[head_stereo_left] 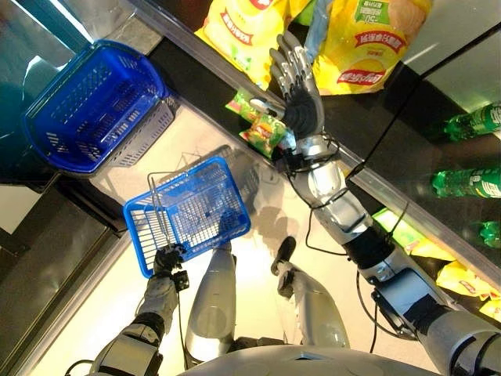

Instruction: Pick up the snacks into the basket

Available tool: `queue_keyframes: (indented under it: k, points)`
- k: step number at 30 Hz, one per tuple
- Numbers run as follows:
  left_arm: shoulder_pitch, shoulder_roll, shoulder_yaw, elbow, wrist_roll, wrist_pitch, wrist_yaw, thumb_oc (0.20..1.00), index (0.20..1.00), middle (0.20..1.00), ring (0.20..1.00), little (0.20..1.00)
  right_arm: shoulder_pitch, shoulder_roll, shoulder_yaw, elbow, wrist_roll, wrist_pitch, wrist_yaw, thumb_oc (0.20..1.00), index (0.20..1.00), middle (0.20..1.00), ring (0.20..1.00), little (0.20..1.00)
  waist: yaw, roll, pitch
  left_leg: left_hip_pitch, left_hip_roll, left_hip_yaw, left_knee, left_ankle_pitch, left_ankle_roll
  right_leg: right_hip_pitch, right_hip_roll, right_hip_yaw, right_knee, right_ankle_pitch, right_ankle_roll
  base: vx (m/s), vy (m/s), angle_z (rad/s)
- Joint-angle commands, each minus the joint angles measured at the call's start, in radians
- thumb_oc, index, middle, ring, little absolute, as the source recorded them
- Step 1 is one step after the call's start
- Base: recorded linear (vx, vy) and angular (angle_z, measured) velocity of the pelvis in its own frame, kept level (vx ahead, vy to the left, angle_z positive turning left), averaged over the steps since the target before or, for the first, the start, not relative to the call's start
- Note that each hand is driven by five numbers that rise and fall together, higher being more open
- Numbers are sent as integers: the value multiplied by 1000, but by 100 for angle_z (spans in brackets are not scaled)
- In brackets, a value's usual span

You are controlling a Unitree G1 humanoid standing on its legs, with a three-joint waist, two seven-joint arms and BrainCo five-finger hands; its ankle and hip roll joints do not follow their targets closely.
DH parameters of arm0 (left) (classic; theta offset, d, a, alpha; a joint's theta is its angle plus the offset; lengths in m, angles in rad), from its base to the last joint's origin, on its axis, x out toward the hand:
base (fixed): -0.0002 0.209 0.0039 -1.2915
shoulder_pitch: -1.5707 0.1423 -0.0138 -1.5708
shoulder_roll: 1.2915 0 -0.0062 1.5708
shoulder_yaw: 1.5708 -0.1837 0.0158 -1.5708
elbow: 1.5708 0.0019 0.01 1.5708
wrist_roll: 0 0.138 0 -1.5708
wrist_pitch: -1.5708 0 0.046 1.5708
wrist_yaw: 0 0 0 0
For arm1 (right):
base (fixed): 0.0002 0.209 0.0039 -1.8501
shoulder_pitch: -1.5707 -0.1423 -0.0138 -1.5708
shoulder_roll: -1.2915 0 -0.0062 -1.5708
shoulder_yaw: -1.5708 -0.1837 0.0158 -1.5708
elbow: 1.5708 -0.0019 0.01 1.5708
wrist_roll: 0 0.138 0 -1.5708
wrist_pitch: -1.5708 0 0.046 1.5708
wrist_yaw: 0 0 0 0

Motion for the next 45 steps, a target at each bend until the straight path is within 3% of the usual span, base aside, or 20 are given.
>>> queue_keyframes:
  k: [1, 5, 12, 13, 29, 38, 45]
  points:
    - [49, 18, -26, 0, 11, -9, 48, 200, 200, 200, 200, 200, -44, 5, -55, -42, -94, -19, -98, 1000, 1000, 1000, 1000, 1000, 12, 3, -2, -35, -40, 4, 73, -50, 35, 16, -59, 42, -24, 74, 76, -9, 17, 5]
    - [23, 17, -48, -16, 24, -11, 87, 200, 200, 200, 200, 200, -165, 35, -107, 47, -145, 3, -218, 1000, 1000, 1000, 1000, 1000, 27, 15, 9, -64, -52, -4, 76, -46, 38, -3, -63, 30, -21, 78, 78, -11, 27, 8]
    - [5, 23, -61, -18, 26, -15, 91, 200, 200, 200, 200, 200, -268, 63, -109, 164, -120, 15, -236, 1000, 1000, 1000, 1000, 1000, 39, 20, 18, -85, -60, -9, 76, -42, 38, -17, -66, 22, -20, 81, 79, 4, 19, 5]
    - [-5, 25, -74, -26, 32, -18, 99, 200, 200, 200, 200, 200, -326, 62, -131, 231, -136, 23, -279, 1000, 1000, 1000, 1000, 1000, 47, 26, 25, -101, -67, -15, 79, -41, 37, -22, -67, 13, -21, 82, 79, 8, 10, 5]
    - [-45, 14, -125, -51, 48, -20, 130, 200, 200, 200, 200, 200, -524, 30, -187, 471, -172, 86, -443, 1000, 1000, 1000, 1000, 1000, 72, 41, 45, -167, -91, -21, 100, -50, 43, -48, -71, 1, -35, 90, 82, 13, 16, 7]
    - [-45, -2, -112, -65, 56, -19, 160, 200, 200, 200, 200, 200, -387, 6, -219, 195, -356, 145, -501, 1000, 1000, 1000, 1000, 1000, 56, 39, 34, -165, -97, -18, 97, -56, 47, -48, -74, 3, -38, 87, 83, 0, 0, 0]
    - [-37, -11, -101, -64, 64, -24, 176, 200, 200, 200, 200, 200, -308, 11, -229, 74, -459, 155, -527, 1000, 1000, 1000, 1000, 1000, 38, 45, 34, -151, -89, -10, 96, -55, 48, -55, -71, 18, -30, 87, 82, -18, 2, -2]
